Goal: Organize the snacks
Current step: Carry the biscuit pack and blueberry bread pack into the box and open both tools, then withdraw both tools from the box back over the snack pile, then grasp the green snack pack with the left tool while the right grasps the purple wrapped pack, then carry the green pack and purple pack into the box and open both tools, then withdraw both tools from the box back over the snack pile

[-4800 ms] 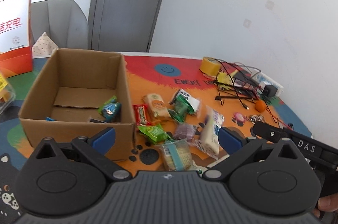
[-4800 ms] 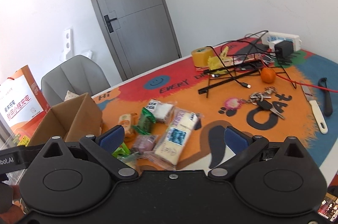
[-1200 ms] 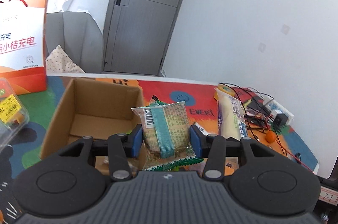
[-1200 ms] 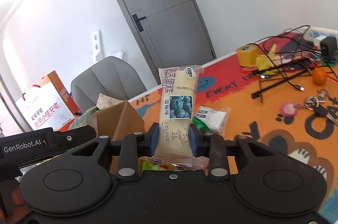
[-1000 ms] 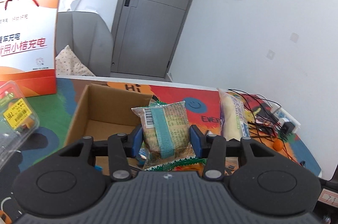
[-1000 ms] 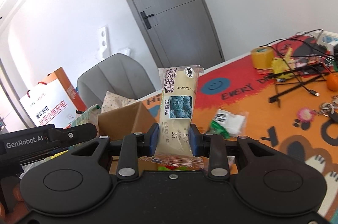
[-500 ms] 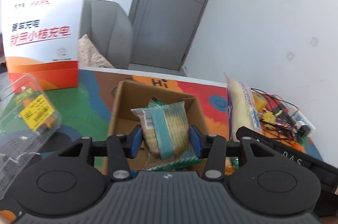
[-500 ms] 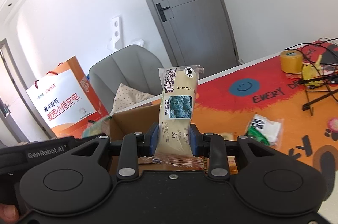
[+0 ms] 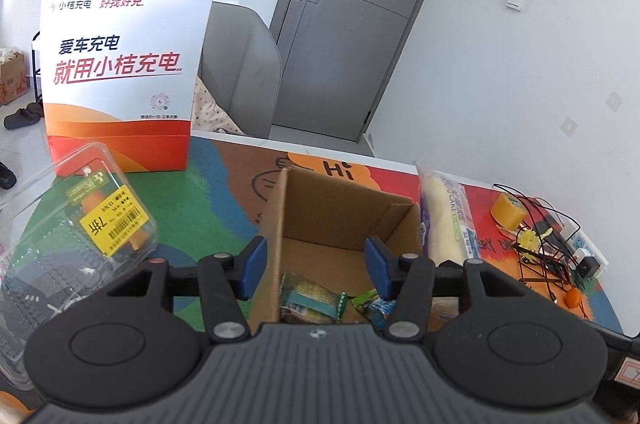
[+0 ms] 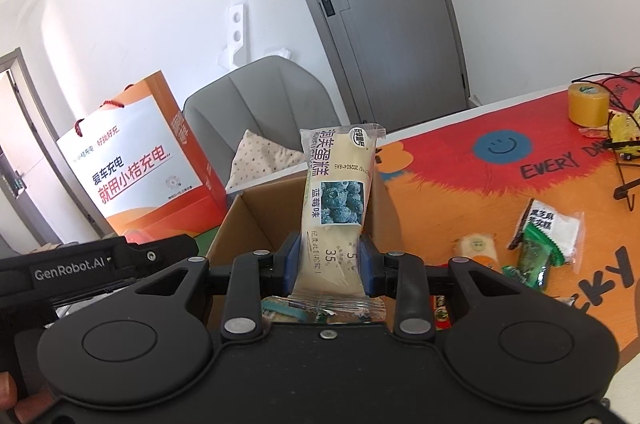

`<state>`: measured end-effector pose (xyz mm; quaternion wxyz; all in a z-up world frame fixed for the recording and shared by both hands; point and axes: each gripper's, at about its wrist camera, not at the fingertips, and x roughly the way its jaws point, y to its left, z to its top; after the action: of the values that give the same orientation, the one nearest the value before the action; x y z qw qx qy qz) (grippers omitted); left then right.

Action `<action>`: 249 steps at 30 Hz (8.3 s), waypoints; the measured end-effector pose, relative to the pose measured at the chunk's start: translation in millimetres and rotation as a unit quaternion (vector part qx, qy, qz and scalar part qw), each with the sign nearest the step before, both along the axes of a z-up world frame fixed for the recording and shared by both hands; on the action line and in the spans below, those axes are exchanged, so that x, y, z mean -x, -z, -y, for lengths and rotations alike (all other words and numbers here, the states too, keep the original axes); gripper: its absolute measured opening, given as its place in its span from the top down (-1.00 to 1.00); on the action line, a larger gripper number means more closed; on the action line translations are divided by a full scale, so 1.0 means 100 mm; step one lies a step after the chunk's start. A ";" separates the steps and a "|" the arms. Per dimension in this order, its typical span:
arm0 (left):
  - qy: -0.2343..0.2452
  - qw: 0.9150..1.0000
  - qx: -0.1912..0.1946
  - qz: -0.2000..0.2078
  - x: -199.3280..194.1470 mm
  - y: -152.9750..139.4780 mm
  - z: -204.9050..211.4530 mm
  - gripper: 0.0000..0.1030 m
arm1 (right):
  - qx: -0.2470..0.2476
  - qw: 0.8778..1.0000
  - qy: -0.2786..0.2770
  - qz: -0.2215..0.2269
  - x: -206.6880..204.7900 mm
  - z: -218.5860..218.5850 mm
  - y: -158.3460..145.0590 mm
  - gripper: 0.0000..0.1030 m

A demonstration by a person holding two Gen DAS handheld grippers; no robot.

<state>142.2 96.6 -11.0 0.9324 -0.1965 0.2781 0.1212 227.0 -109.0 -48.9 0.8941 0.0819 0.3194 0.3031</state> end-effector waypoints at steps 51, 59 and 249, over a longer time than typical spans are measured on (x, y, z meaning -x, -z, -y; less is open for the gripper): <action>0.126 0.992 0.022 -0.006 -0.47 0.03 1.26 -0.40 | -0.011 0.991 0.116 -0.060 -0.19 1.48 0.18 -0.21; 0.132 0.989 0.041 -0.042 -0.58 0.16 1.54 -0.08 | -0.027 0.989 0.117 -0.083 -0.25 1.67 0.35 -0.04; 0.005 0.998 0.050 -0.038 -0.51 0.15 0.40 -0.68 | -0.012 0.996 0.069 -0.059 -0.32 0.54 0.04 -0.38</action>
<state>193.1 56.8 -25.9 0.9110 -0.2363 0.3197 0.1099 259.2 -163.4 -53.3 0.8917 0.1326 0.3610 0.2389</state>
